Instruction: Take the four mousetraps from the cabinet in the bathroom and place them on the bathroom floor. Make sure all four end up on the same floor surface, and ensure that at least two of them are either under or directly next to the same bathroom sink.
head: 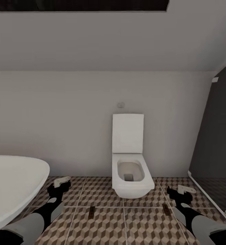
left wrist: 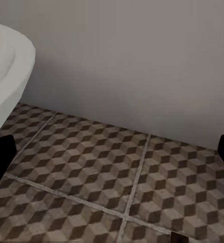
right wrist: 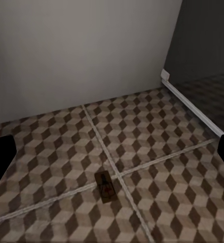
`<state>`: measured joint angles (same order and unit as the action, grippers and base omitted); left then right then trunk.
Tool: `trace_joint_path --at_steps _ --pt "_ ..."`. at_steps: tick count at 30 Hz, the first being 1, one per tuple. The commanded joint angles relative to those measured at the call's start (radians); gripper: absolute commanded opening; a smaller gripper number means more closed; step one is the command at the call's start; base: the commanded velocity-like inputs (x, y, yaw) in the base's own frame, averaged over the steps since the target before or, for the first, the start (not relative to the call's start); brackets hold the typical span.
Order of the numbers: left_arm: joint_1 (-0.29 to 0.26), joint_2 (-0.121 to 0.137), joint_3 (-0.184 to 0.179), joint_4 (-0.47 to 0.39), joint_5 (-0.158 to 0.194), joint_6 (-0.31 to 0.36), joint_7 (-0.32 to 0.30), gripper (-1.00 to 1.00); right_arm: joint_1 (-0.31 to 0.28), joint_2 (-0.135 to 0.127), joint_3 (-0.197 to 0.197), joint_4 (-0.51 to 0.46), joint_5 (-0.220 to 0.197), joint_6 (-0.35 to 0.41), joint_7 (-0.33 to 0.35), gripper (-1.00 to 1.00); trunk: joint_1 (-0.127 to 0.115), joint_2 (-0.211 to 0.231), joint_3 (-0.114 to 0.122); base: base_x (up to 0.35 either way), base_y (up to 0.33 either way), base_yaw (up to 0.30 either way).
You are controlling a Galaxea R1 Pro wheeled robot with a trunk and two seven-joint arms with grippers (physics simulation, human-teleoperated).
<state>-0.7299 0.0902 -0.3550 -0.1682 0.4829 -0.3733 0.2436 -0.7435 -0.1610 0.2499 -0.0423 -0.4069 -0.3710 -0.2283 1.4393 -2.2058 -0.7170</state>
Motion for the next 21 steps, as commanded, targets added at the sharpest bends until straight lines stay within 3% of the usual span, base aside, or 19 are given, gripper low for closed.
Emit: trace_joint_path --at_steps 1,13,21 --pt "0.0 -0.001 -0.009 0.005 0.004 -0.001 0.006 1.0 0.0 0.0 0.009 0.003 -0.007 -0.002 -0.003 1.0 -0.004 0.007 0.002 0.0 0.0 0.0" --pt "0.006 -0.016 -0.009 0.099 0.005 0.0 0.006 1.0 0.0 -0.005 0.013 0.053 -0.005 0.018 0.003 1.0 -0.05 0.091 0.04 0.0 0.0 0.0" --pt "0.007 -0.027 -0.008 0.151 0.006 -0.001 0.005 1.0 0.007 -0.006 0.015 0.07 0.004 0.081 0.005 1.0 -0.081 0.147 0.065 0.0 0.0 0.0"
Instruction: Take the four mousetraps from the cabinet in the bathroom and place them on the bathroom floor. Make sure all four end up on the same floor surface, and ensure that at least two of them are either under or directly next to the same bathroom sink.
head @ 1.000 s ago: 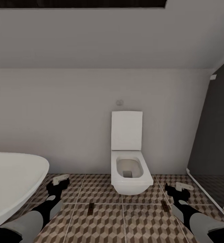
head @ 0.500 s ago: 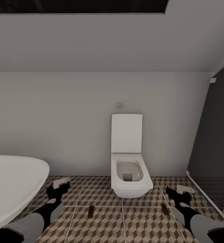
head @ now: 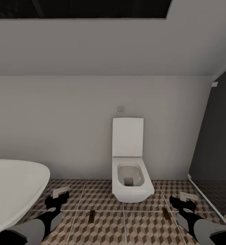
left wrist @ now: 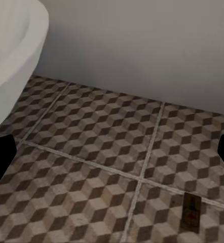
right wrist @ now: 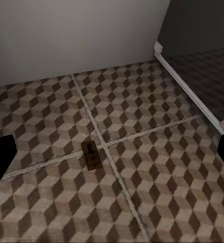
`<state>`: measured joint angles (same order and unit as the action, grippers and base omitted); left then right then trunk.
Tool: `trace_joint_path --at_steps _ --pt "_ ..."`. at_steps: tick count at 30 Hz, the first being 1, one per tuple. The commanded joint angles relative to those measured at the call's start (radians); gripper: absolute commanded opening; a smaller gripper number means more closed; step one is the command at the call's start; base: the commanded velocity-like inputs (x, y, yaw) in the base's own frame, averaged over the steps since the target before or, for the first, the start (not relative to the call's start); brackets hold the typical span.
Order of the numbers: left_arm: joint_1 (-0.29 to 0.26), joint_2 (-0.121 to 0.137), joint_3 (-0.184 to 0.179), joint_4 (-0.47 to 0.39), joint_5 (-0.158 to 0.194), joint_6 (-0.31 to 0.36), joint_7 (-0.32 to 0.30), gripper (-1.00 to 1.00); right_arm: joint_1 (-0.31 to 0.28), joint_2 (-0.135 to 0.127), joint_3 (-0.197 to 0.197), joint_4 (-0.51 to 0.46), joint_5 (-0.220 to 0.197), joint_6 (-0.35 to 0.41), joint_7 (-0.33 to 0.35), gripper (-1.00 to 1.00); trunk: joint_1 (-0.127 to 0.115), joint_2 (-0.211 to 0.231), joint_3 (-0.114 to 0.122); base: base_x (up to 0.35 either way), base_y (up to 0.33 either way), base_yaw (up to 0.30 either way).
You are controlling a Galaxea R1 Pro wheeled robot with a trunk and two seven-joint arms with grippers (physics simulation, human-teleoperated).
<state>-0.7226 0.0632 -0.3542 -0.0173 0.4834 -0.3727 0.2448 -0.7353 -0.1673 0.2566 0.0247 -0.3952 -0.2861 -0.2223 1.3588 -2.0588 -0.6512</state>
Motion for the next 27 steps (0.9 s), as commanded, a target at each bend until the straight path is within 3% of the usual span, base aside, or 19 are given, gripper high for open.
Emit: trace_joint_path --at_steps 1,17,27 --pt "0.0 0.0 -0.008 0.0 0.006 -0.001 0.004 1.0 0.0 0.0 0.009 0.003 -0.006 0.004 0.0 1.0 -0.004 0.007 0.002 0.0 0.0 0.0" --pt "0.007 -0.004 -0.008 0.012 0.014 0.001 0.004 1.0 0.001 -0.015 0.009 0.007 0.019 0.084 0.0 1.0 -0.065 0.119 0.052 0.0 0.0 0.0" --pt "0.035 -0.006 -0.007 0.013 0.017 0.054 0.004 1.0 0.0 -0.019 0.009 0.007 0.022 0.105 0.004 1.0 -0.104 0.189 0.084 0.0 0.0 0.0"
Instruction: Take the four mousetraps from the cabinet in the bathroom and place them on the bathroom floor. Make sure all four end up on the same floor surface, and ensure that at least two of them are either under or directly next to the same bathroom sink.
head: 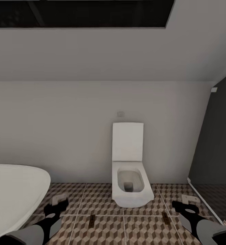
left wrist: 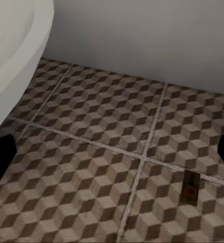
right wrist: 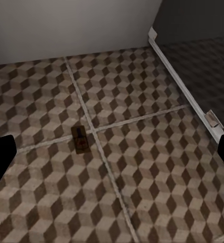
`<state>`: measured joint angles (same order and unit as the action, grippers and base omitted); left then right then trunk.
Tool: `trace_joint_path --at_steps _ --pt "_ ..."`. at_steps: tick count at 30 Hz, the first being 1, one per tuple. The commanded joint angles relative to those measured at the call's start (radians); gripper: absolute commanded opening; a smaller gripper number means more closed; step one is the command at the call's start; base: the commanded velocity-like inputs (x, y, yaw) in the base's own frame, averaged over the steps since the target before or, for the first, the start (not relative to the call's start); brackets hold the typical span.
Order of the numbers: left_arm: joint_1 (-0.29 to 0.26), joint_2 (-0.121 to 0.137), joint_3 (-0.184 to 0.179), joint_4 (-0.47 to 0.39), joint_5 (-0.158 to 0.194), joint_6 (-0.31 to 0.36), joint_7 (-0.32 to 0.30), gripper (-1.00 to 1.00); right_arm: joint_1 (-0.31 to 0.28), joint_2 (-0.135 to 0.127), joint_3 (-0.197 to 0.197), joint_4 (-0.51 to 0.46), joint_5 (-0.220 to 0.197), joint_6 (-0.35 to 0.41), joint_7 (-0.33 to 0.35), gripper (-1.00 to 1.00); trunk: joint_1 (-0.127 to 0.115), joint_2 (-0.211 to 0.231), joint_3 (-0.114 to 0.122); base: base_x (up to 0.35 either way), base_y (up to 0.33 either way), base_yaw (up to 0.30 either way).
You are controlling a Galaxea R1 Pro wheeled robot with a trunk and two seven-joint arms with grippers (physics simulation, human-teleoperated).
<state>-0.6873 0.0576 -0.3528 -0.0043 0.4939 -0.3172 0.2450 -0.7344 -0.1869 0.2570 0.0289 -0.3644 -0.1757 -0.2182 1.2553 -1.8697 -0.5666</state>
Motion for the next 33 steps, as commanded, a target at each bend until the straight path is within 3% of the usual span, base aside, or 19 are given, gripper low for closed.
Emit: trace_joint_path --at_steps 1,19,33 --pt "0.003 0.0 -0.008 0.0 0.007 0.005 0.003 1.0 0.001 0.0 0.008 0.003 -0.009 -0.005 0.002 1.0 -0.004 0.007 0.002 0.0 0.0 0.0" --pt "0.099 0.002 -0.005 0.0 0.01 0.041 0.001 1.0 0.102 0.003 0.008 0.003 -0.008 0.004 0.06 1.0 -0.073 0.133 0.059 0.0 0.0 0.0" --pt "0.172 0.009 -0.003 0.001 0.022 0.108 -0.046 1.0 0.167 0.007 0.008 0.003 -0.008 0.044 0.122 1.0 -0.127 0.231 0.102 0.0 0.0 0.0"
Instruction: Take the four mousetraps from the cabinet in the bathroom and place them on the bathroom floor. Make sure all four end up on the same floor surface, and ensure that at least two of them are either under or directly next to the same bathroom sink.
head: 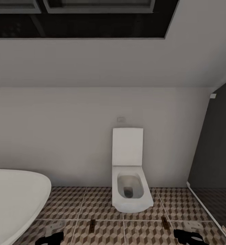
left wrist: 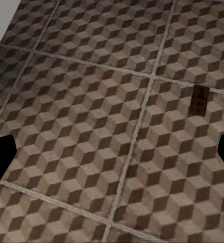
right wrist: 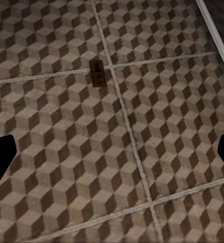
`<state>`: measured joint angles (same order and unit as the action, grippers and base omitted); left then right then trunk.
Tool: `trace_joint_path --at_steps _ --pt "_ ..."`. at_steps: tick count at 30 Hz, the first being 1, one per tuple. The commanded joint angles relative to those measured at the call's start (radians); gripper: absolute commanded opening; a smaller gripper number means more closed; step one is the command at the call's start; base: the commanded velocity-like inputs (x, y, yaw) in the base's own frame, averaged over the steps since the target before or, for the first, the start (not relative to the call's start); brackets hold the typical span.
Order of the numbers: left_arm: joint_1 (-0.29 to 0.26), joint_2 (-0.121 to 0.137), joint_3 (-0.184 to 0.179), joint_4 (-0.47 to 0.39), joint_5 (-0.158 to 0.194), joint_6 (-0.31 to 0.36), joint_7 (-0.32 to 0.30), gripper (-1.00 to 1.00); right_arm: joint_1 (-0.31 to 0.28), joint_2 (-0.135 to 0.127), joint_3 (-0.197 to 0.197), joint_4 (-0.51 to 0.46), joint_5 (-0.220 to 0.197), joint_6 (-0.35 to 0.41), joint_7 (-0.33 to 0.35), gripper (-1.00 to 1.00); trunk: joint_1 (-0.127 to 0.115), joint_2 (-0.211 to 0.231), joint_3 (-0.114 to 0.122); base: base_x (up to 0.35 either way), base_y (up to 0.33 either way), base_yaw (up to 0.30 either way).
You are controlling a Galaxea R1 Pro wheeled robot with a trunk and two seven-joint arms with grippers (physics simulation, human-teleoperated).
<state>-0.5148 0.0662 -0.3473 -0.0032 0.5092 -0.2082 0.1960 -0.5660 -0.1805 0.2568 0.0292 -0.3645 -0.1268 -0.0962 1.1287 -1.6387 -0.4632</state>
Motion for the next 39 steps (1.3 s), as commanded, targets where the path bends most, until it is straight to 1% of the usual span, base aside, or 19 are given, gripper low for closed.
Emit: trace_joint_path --at_steps 1,3,9,20,26,39 --pt "0.005 0.001 -0.009 0.0 0.01 0.001 -0.002 1.0 0.005 0.001 0.009 0.003 -0.008 -0.004 0.001 1.0 -0.004 0.007 0.002 0.0 0.0 0.0" --pt "0.01 0.002 -0.009 0.0 0.012 0.002 -0.006 1.0 0.012 0.002 0.009 0.003 -0.008 -0.003 0.002 1.0 -0.012 0.021 0.008 0.0 0.0 0.0" --pt "0.036 0.004 -0.009 0.0 0.021 0.01 -0.019 1.0 0.056 0.005 0.009 0.003 -0.007 -0.001 0.006 1.0 -0.035 0.063 0.027 0.0 0.0 0.0" --pt "0.079 0.003 -0.009 0.0 0.025 0.061 -0.029 1.0 0.124 0.01 0.009 0.003 -0.007 -0.004 0.007 1.0 -0.077 0.14 0.062 0.0 0.0 0.0" --pt "0.106 0.003 -0.009 0.0 0.026 0.073 -0.043 1.0 0.162 0.012 0.009 0.003 -0.007 -0.008 0.007 1.0 -0.1 0.182 0.08 0.0 0.0 0.0" --pt "0.142 0.003 -0.009 0.0 0.026 0.078 -0.066 1.0 0.21 0.014 0.008 0.003 -0.007 -0.007 0.006 1.0 -0.15 0.273 0.121 0.0 0.0 0.0"
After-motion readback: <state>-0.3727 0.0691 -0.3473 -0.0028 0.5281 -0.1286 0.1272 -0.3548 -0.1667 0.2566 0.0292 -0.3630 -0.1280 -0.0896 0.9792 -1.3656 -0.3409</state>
